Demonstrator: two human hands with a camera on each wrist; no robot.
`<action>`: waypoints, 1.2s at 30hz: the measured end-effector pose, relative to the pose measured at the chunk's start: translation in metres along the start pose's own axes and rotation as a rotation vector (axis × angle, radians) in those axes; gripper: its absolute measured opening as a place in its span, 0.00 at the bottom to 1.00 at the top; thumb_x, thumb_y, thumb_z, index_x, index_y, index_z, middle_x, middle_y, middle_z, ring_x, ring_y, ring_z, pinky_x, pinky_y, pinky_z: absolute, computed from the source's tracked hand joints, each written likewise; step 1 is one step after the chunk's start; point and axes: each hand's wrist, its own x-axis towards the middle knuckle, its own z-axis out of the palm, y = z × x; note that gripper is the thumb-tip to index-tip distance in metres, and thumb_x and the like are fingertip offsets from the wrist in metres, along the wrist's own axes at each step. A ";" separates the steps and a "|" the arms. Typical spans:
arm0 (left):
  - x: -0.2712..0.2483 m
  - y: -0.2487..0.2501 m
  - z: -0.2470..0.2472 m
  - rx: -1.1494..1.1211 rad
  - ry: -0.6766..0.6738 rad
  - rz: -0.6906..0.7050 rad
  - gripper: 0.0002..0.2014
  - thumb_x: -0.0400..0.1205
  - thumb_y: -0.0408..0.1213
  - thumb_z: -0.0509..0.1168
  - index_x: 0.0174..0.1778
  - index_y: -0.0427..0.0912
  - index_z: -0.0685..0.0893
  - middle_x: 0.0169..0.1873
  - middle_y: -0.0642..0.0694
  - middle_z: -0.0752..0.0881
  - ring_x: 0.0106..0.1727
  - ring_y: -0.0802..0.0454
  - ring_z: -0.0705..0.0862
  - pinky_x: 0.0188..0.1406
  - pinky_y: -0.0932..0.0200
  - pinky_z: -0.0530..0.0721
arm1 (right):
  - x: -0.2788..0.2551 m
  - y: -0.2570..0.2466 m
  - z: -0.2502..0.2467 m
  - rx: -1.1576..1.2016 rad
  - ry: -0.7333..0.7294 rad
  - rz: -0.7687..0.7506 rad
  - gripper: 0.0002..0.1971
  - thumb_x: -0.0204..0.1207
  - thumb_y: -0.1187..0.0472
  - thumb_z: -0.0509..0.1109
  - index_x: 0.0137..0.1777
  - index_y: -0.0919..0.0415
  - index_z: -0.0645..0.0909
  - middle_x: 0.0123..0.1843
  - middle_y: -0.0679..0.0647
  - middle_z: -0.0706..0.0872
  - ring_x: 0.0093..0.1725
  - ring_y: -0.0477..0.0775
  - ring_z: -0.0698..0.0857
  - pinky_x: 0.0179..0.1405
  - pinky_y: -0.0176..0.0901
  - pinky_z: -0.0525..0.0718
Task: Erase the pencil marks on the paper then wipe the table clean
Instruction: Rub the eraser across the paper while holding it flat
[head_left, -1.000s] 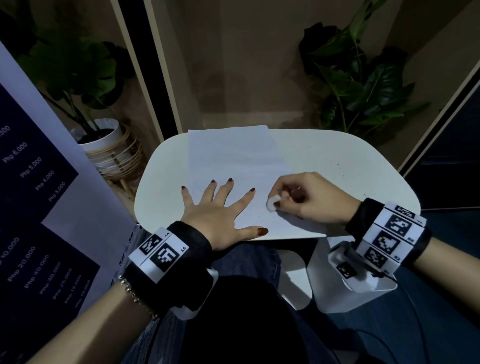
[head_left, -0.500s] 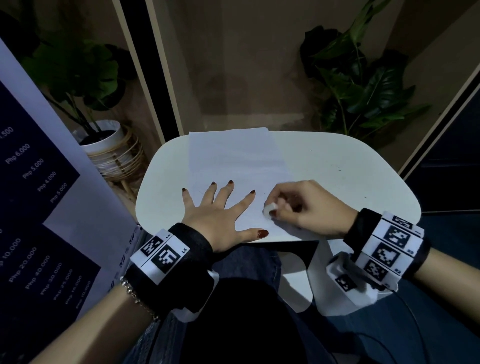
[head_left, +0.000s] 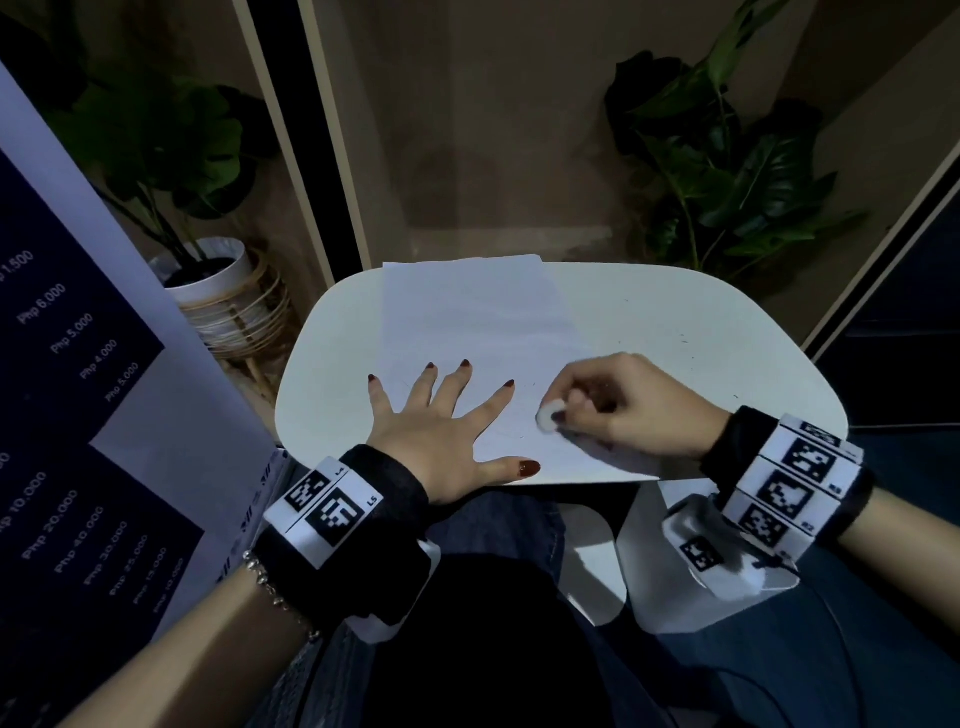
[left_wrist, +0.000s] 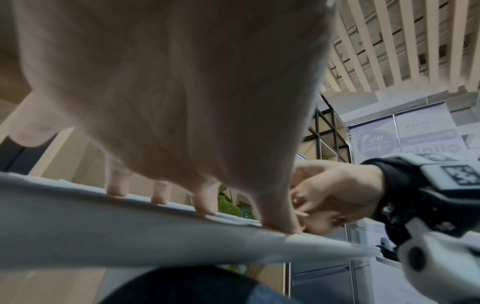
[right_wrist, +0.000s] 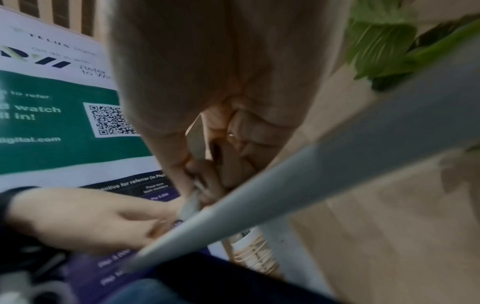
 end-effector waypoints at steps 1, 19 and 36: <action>0.000 0.000 0.000 0.003 -0.003 -0.001 0.42 0.73 0.79 0.40 0.81 0.73 0.32 0.85 0.53 0.32 0.85 0.45 0.33 0.75 0.19 0.37 | 0.002 0.003 0.000 -0.038 0.102 0.014 0.04 0.77 0.64 0.74 0.45 0.54 0.88 0.32 0.50 0.86 0.29 0.42 0.80 0.36 0.38 0.77; 0.000 0.000 -0.001 0.005 -0.007 0.000 0.42 0.73 0.79 0.41 0.81 0.72 0.32 0.85 0.53 0.32 0.85 0.45 0.33 0.75 0.20 0.37 | -0.004 -0.005 -0.003 -0.006 -0.091 -0.036 0.03 0.77 0.63 0.75 0.47 0.55 0.88 0.32 0.47 0.84 0.31 0.44 0.79 0.37 0.35 0.78; -0.001 0.001 -0.001 0.004 -0.004 0.002 0.42 0.73 0.79 0.40 0.81 0.72 0.32 0.85 0.53 0.33 0.85 0.45 0.33 0.75 0.20 0.38 | -0.005 -0.003 -0.002 0.062 -0.148 -0.022 0.03 0.77 0.63 0.76 0.50 0.58 0.87 0.32 0.49 0.83 0.30 0.44 0.79 0.36 0.35 0.78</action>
